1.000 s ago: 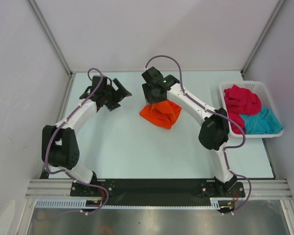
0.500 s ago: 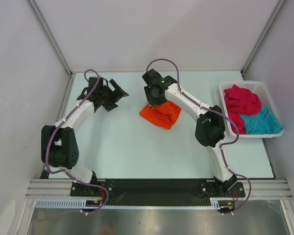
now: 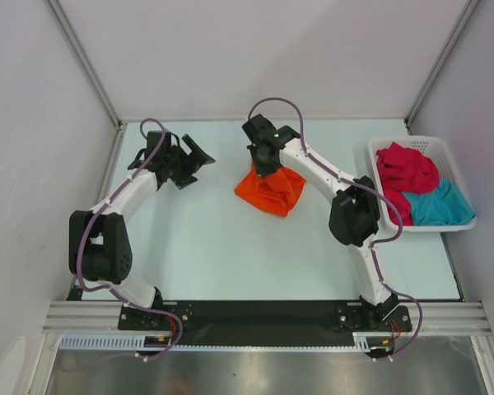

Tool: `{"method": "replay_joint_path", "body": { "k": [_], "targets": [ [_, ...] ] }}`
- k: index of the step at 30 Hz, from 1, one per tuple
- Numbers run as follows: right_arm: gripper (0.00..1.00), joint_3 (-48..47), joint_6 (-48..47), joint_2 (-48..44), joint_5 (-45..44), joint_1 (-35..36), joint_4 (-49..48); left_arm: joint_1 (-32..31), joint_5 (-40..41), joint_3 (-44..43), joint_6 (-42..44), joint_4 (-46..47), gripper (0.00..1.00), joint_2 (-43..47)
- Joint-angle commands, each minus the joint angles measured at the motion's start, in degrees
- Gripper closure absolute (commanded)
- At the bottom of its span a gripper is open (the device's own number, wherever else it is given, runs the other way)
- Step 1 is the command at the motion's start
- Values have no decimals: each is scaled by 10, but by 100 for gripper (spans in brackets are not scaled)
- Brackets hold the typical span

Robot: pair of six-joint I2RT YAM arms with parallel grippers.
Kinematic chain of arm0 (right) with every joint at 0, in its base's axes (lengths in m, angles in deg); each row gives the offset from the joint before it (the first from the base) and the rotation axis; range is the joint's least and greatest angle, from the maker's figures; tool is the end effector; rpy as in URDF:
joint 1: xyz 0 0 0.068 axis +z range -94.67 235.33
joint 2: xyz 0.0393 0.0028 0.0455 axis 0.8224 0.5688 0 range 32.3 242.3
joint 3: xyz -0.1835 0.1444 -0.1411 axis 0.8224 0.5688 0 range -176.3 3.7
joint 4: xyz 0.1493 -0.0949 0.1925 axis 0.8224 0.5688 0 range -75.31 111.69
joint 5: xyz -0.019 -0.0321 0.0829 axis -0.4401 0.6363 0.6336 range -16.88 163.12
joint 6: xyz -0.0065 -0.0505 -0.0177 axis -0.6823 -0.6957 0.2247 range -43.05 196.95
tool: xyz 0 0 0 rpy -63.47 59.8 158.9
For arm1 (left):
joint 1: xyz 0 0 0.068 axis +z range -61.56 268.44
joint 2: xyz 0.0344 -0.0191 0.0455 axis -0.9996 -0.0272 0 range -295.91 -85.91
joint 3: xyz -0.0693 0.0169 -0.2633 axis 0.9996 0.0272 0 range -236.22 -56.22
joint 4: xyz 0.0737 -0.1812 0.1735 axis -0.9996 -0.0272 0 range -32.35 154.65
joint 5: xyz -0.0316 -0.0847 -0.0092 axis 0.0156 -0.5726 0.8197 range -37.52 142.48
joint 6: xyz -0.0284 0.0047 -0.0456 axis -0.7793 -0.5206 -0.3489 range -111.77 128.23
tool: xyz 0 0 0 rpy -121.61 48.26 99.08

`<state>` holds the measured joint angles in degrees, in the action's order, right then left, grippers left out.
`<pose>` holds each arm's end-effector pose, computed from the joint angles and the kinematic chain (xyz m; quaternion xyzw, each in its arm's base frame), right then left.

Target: Fold and stack the t-shirts

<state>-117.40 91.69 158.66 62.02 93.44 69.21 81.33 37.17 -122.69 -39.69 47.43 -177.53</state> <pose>0.3825 0.2913 0.2692 -0.1699 0.9461 0.0319 0.2738 0.3508 -0.0534 0.2546 -0.2657 0.8685 -0.2930 0.2987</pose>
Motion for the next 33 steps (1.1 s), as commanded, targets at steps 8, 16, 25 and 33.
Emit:
{"method": "replay_joint_path", "body": {
  "k": [8,16,25,33],
  "targets": [
    [100,-38,-35,-7,-50,-67,12,10,-11,7,13,17,5,12],
    [100,-59,-54,43,-100,-118,15,12,-12,6,15,17,5,11],
    [52,-113,-67,88,-110,-125,24,13,-11,8,19,15,5,6],
    [44,-130,-78,18,-144,-107,37,10,-18,39,5,46,4,-1]
  ]
}}
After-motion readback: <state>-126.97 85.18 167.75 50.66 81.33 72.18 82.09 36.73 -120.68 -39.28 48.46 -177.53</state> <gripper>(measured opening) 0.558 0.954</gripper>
